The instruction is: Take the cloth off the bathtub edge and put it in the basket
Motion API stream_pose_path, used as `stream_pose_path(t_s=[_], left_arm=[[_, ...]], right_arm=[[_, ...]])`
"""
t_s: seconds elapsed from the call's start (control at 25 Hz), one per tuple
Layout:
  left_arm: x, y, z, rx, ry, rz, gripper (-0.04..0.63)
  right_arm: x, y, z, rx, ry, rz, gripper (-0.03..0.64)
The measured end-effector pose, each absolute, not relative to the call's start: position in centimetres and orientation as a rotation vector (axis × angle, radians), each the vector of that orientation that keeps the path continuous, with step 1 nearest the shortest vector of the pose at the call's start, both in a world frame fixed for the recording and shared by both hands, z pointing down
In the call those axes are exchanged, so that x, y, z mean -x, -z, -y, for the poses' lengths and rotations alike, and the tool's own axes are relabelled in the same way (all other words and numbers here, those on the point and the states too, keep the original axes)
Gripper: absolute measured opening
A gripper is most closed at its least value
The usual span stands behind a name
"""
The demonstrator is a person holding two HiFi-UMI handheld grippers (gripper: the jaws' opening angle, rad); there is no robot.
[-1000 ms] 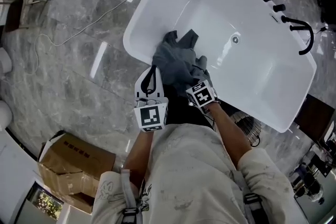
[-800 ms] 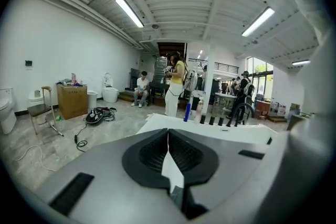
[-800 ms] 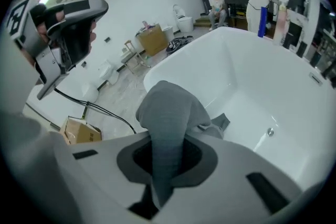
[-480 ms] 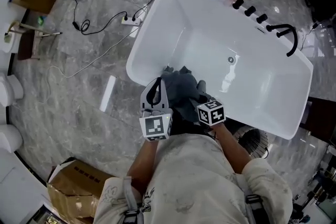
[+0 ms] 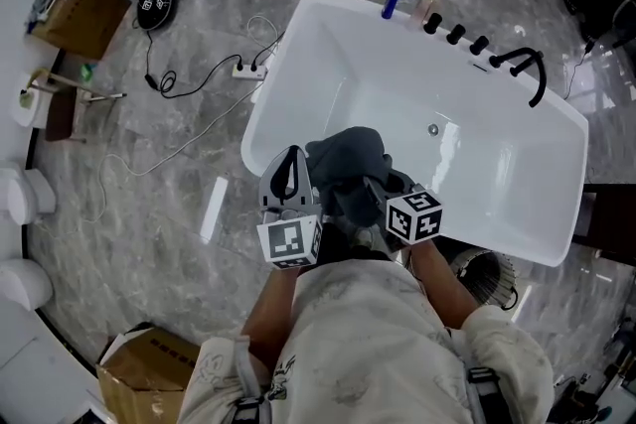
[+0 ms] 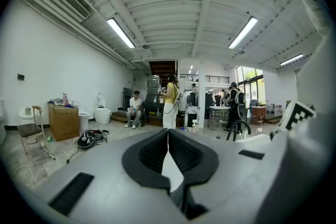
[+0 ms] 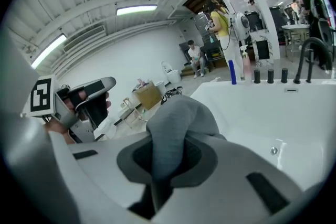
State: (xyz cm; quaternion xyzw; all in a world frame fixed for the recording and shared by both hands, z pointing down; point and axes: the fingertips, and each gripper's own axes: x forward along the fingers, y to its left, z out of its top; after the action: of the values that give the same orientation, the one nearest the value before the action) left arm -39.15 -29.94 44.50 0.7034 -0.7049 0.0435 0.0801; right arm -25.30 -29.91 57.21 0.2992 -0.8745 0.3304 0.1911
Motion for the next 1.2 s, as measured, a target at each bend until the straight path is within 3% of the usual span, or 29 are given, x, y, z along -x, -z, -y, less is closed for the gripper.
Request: stream_pose_path(t_s=[1.2], left_arm=[[38.6, -29.2, 33.2, -2.348, 0.139, 2.162, 0.005]], right_arm=[[20.6, -28.6, 37.9, -1.558, -0.154, 2.845, 0.019]])
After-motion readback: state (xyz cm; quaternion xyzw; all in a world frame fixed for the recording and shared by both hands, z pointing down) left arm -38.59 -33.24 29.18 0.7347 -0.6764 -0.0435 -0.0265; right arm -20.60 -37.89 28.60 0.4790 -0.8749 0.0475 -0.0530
